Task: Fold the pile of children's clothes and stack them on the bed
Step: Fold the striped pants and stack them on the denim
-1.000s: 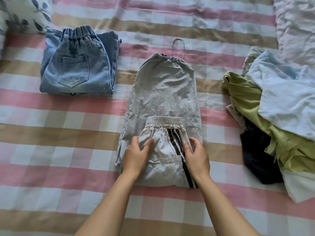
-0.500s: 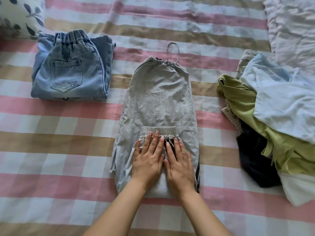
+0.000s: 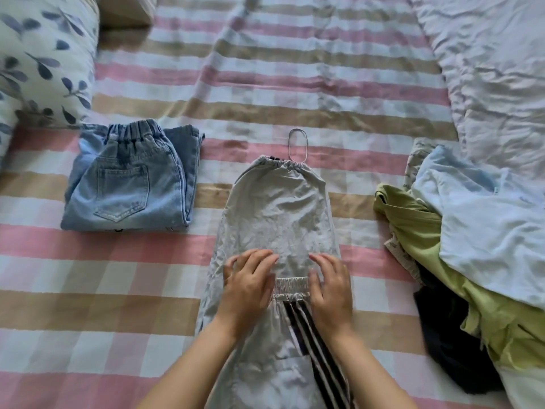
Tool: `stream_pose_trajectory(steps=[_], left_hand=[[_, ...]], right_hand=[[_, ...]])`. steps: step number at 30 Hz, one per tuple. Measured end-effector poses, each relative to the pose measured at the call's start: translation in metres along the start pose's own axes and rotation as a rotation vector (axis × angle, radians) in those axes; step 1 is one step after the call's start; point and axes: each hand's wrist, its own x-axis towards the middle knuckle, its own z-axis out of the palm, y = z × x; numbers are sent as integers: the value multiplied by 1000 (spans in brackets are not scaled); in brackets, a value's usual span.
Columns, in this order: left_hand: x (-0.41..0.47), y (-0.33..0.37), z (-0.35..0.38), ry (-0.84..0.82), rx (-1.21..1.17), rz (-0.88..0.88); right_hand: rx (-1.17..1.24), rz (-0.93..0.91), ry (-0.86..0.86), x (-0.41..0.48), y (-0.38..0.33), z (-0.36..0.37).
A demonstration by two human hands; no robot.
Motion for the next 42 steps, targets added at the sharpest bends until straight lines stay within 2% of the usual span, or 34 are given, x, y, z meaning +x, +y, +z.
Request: stream_pose_trajectory(steps=[4, 9, 11, 17, 20, 25, 27, 29, 31, 34, 42], left_hand=[[74, -33, -6, 78, -42, -135], [154, -79, 11, 70, -24, -380], [172, -93, 20, 41, -111, -446], [191, -96, 33, 27, -340, -519], [189, -88, 25, 124, -493, -546], [164, -64, -28, 166, -835, -463], [137, -54, -56, 145, -857, -394], [99, -45, -81, 94, -722, -292], [58, -36, -97, 58, -568, -162], [1, -23, -105, 20, -415, 6], [-104, -19, -92, -103, -187, 128]], right_hand=[[-81, 63, -7, 96, 0, 11], [-89, 310, -16, 186, 9, 32], [-83, 365, -47, 207, 12, 39], [140, 400, -149, 228, 22, 44], [293, 375, -187, 224, 17, 36], [394, 170, -145, 186, -12, -11], [393, 82, -196, 157, -26, -39], [376, 1, -273, 121, -36, -64], [232, -106, -321, 82, -41, -80], [31, -325, -298, 23, -39, -88], [-150, -488, -216, -92, -13, -78]])
